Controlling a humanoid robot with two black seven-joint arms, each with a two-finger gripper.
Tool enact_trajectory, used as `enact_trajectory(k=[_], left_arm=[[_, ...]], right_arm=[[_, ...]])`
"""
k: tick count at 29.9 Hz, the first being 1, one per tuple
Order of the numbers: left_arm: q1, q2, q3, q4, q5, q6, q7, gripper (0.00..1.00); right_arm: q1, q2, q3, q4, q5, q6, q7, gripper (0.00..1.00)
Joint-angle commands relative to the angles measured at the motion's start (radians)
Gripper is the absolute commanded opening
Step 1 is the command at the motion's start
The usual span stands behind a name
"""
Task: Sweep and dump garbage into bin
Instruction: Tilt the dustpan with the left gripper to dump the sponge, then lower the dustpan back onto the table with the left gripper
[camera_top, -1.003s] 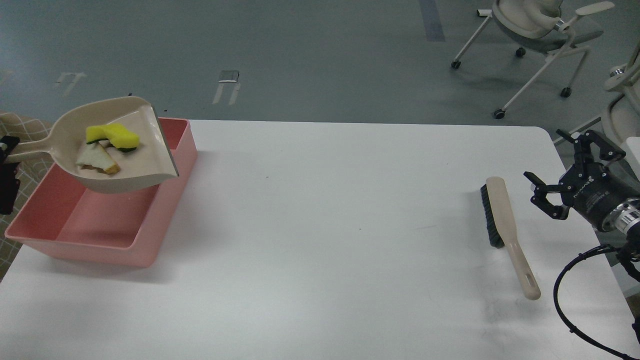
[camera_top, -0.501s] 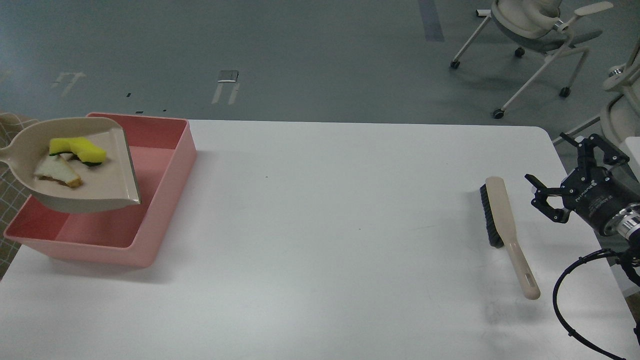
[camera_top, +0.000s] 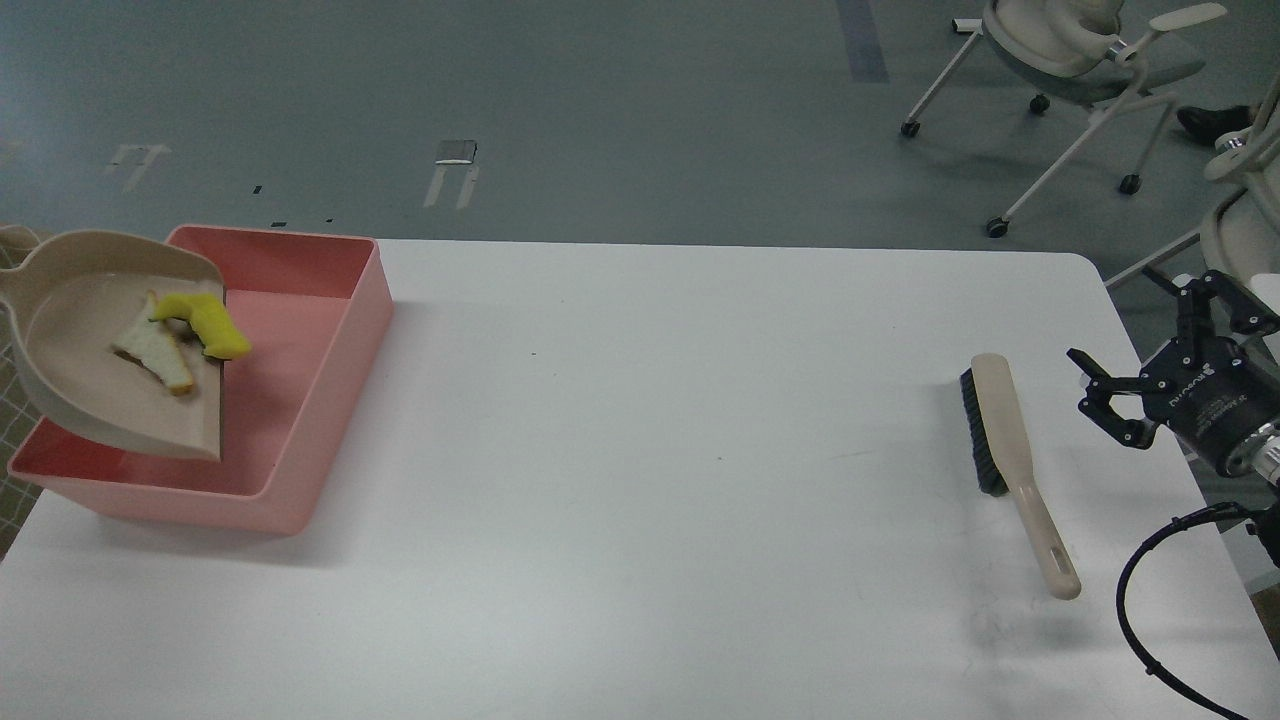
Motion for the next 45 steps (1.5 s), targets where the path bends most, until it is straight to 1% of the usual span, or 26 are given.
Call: enact_trajectory(k=[1, 5, 13, 15, 19, 21, 23, 26, 28, 29, 30, 32, 33, 36, 38, 40, 45], left_arm=[[-0.016, 0.048, 0.000, -0.006, 0.010, 0.000, 0.002, 0.05], [-0.019, 0.120, 0.002, -0.007, 0.010, 0.000, 0.002, 0.05], [-0.023, 0.177, -0.001, -0.075, 0.004, -0.002, 0.003, 0.06], [-0.054, 0.168, -0.009, -0.087, -0.011, -0.006, 0.002, 0.07], [-0.152, 0.120, -0.001, -0.113, -0.054, -0.017, 0.005, 0.08], [-0.193, 0.112, 0.000, -0.133, -0.062, -0.035, 0.009, 0.08], [-0.223, 0.076, 0.003, -0.139, -0.065, -0.048, 0.022, 0.08], [-0.278, -0.004, 0.023, -0.167, -0.068, -0.069, 0.058, 0.08], [-0.397, -0.125, 0.119, -0.188, -0.070, -0.109, 0.121, 0.08], [-0.431, -0.159, 0.146, -0.185, -0.070, -0.109, 0.135, 0.08], [-0.492, -0.215, 0.202, -0.182, -0.067, -0.109, 0.156, 0.08], [-0.531, -0.266, 0.252, -0.181, -0.067, -0.104, 0.160, 0.08], [-0.548, -0.311, 0.288, -0.179, -0.067, -0.098, 0.158, 0.08], [-0.553, -0.400, 0.316, -0.161, -0.061, -0.069, 0.158, 0.08], [-0.550, -0.428, 0.318, -0.148, -0.056, -0.069, 0.160, 0.08], [-0.559, -0.470, 0.356, -0.133, -0.054, -0.065, 0.161, 0.08], [-0.603, -0.576, 0.474, -0.087, -0.054, 0.006, 0.169, 0.07]], right_arm=[[0.000, 0.000, 0.004, 0.000, 0.005, 0.000, 0.000, 0.99], [0.000, -0.003, 0.019, 0.000, 0.005, 0.000, 0.000, 0.99], [-0.028, -0.006, 0.042, 0.000, 0.011, 0.000, 0.000, 0.99], [-0.031, -0.006, 0.044, 0.000, 0.011, 0.000, 0.000, 0.99], [-0.031, -0.006, 0.045, 0.000, 0.011, 0.000, 0.000, 0.99], [-0.029, -0.005, 0.048, 0.002, 0.011, 0.000, 0.000, 0.99], [-0.025, -0.006, 0.050, 0.004, 0.013, 0.000, 0.000, 0.99], [-0.020, -0.006, 0.056, 0.004, 0.011, 0.000, 0.000, 0.99], [-0.015, -0.005, 0.064, 0.002, 0.013, 0.000, 0.000, 0.99], [-0.014, -0.005, 0.065, 0.004, 0.013, 0.000, 0.000, 0.99], [-0.011, -0.003, 0.070, 0.004, 0.013, 0.000, 0.000, 0.99], [-0.006, -0.002, 0.073, 0.004, 0.013, 0.000, 0.000, 0.99], [0.006, -0.002, 0.075, 0.004, 0.013, 0.000, 0.000, 0.99], [0.052, 0.000, 0.076, -0.003, 0.013, 0.000, 0.000, 0.99], [0.067, 0.001, 0.076, -0.001, 0.013, 0.000, 0.000, 0.99], [0.083, 0.003, 0.076, -0.001, 0.013, 0.000, 0.000, 0.99], [0.087, 0.003, 0.076, 0.002, 0.013, 0.000, 0.000, 0.99]])
